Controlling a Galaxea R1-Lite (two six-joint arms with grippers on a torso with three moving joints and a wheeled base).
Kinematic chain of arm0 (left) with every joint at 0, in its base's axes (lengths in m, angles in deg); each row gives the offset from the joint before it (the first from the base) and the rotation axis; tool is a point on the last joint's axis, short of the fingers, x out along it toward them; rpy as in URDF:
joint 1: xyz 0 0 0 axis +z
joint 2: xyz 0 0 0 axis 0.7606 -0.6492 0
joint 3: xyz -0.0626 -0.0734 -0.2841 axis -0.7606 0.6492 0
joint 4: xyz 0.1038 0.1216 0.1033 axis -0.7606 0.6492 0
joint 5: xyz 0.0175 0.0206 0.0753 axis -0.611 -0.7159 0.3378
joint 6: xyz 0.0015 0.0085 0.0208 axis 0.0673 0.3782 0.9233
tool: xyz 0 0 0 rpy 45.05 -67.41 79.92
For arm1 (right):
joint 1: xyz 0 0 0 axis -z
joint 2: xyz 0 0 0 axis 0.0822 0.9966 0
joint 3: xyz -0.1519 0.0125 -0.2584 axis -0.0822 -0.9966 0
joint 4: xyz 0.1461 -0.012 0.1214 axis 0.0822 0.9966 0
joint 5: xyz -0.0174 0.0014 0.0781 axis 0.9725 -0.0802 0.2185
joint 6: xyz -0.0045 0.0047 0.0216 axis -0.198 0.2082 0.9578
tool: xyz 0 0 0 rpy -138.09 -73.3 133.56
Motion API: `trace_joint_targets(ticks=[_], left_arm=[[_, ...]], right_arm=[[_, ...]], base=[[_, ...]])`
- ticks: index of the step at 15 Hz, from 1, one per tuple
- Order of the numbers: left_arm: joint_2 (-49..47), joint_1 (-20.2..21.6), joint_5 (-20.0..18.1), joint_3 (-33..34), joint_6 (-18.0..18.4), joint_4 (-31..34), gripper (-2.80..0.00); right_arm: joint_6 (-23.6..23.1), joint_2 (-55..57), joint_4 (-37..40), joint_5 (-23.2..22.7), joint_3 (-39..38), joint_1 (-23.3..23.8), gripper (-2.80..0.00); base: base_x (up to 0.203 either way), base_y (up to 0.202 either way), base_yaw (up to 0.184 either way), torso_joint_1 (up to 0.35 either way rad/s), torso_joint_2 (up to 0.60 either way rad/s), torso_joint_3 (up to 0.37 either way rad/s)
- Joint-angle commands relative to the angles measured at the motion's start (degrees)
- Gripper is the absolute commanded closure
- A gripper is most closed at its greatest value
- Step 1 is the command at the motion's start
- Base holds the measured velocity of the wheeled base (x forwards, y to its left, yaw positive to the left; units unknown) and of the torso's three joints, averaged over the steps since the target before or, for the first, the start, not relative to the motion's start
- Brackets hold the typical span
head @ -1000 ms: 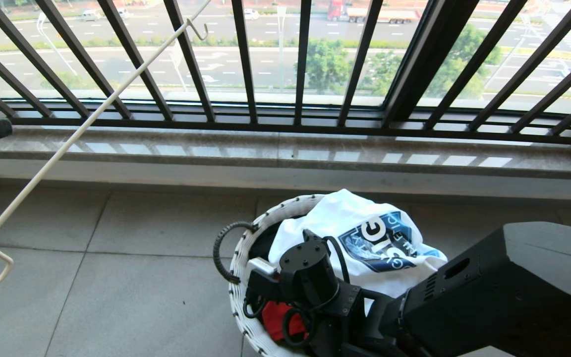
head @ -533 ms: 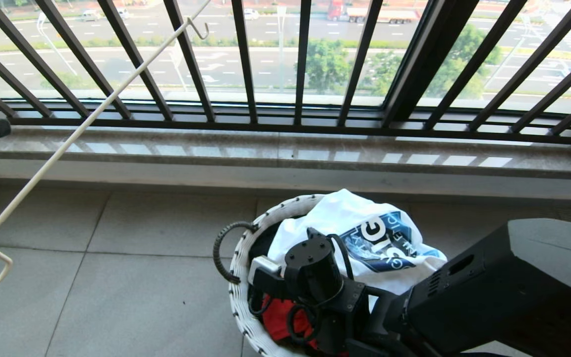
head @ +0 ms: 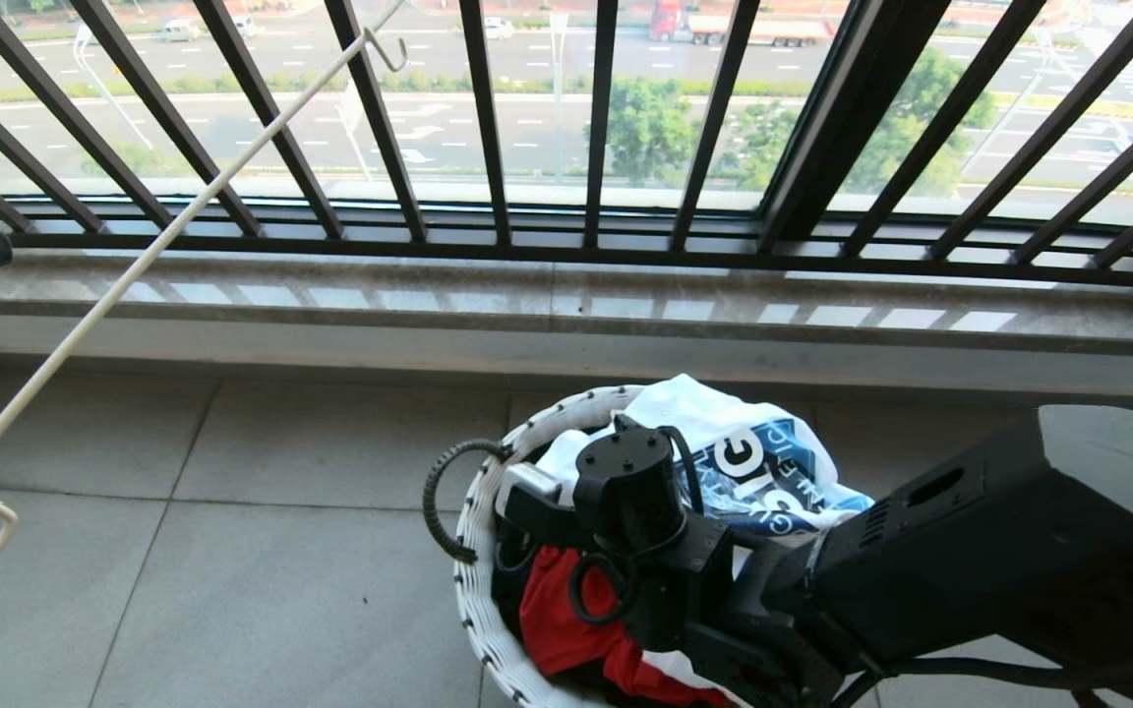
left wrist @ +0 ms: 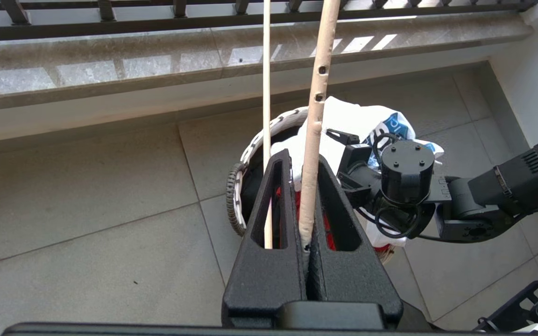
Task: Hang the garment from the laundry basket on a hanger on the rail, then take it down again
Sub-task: Pick up clothes from the basket
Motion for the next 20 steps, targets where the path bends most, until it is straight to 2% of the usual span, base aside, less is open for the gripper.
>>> trace_joint_targets(ticks=[1, 17, 20], left_arm=[[0.31, -0.03, -0.04, -0.03, -0.02, 0.11, 0.0], [1.02, -0.05, -0.17, -0.07, 0.07, 0.11, 0.0], [1.02, 0.01, -0.13, 0.02, 0.07, 0.11, 0.0]], right_arm=[[-0.35, -2.36, -0.25, 0.21, -0.03, -0.13, -2.8], [0.56, -3.2, -0.73, 0.21, 2.92, -2.24, -2.8], [0.56, -3.02, -0.81, 0.3, 1.61, -2.15, -2.8]], base=[[0.0, 0.0, 0.0, 0.0, 0.0, 0.0], [0.0, 0.0, 0.0, 0.0, 0.0, 0.0], [0.0, 0.0, 0.0, 0.0, 0.0, 0.0]])
